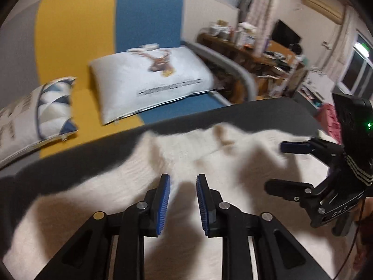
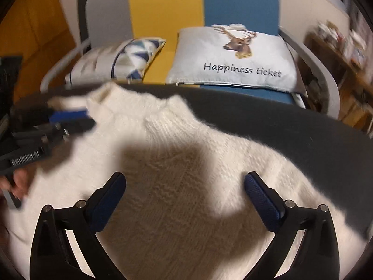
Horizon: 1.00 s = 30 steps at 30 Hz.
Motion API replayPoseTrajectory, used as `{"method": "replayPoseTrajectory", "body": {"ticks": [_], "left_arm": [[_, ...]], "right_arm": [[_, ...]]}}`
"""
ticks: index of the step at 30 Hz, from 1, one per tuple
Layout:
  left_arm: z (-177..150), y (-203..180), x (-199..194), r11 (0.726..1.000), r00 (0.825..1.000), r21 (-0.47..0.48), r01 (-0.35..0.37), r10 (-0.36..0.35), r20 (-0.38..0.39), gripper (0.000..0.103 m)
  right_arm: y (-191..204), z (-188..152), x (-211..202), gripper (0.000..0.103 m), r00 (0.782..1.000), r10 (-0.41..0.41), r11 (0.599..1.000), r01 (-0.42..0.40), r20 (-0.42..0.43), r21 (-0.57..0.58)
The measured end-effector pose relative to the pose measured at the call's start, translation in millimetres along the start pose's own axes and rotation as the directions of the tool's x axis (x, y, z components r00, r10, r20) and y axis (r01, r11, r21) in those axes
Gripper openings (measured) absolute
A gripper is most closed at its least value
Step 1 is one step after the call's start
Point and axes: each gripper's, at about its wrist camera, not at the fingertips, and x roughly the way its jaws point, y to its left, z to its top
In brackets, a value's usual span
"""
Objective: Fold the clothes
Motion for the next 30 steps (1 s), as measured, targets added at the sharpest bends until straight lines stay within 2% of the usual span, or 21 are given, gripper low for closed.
{"method": "replayPoseTrajectory", "body": {"ticks": [2, 4, 6, 8, 9, 10, 15, 21, 23, 25, 27, 30], "left_arm": [[11, -10, 9, 0.999, 0.999, 0.009, 0.046, -0.046, -0.028, 0.022], [19, -19, 19, 0.996, 0.995, 0.009, 0.085, -0.085, -0.055, 0.022], [25, -24, 34, 0.994, 0.990, -0.005, 0.112, -0.112, -0.086, 0.022], [31, -30, 49, 0.990, 0.983, -0.020, 0.139, -0.140, -0.117, 0.022], [32, -31, 55, 0.988, 0.980, -0.029, 0.149, -0.152, -0.126, 0.022], [33, -31, 61, 0.987, 0.977, -0.037, 0.159, -0.163, -0.134, 0.022], [40, -31, 69, 0.961, 0.954, -0.106, 0.255, -0.268, -0.134, 0.022], [53, -24, 71, 0.951, 0.962, -0.177, 0.252, -0.267, -0.064, 0.019], [57, -9, 65, 0.931, 0.956, -0.234, 0.279, -0.293, -0.026, 0.019], [58, 5, 61, 0.921, 0.950, -0.263, 0.287, -0.309, -0.045, 0.020], [55, 12, 62, 0.928, 0.947, -0.255, 0.273, -0.305, -0.097, 0.020], [52, 10, 72, 0.923, 0.930, -0.262, 0.283, -0.331, -0.160, 0.021]], "right_arm": [[-3, 1, -11, 0.103, 0.999, -0.044, 0.999, 0.044, 0.023, 0.005], [-8, -1, -20, 0.103, 0.992, -0.126, 0.992, 0.126, 0.021, 0.000], [-22, -5, -22, 0.103, 0.982, -0.188, 0.982, 0.188, -0.014, 0.031], [-43, -13, -13, 0.103, 0.960, -0.257, 0.962, 0.265, -0.109, 0.067], [-56, -20, -7, 0.103, 0.962, -0.239, 0.961, 0.253, -0.131, 0.109], [-63, -24, -10, 0.103, 0.971, -0.221, 0.963, 0.232, -0.092, 0.138], [-60, -34, -18, 0.103, 0.968, -0.250, 0.958, 0.250, -0.019, 0.137], [-58, -36, -21, 0.103, 0.967, -0.255, 0.957, 0.254, -0.009, 0.139], [-64, -40, -22, 0.103, 0.972, -0.236, 0.960, 0.232, 0.005, 0.154], [-69, -42, -24, 0.103, 0.979, -0.204, 0.964, 0.195, 0.030, 0.182], [-70, -41, -25, 0.103, 0.981, -0.188, 0.965, 0.178, 0.035, 0.193], [-61, -37, -23, 0.103, 0.974, -0.224, 0.962, 0.221, 0.006, 0.159]]}}
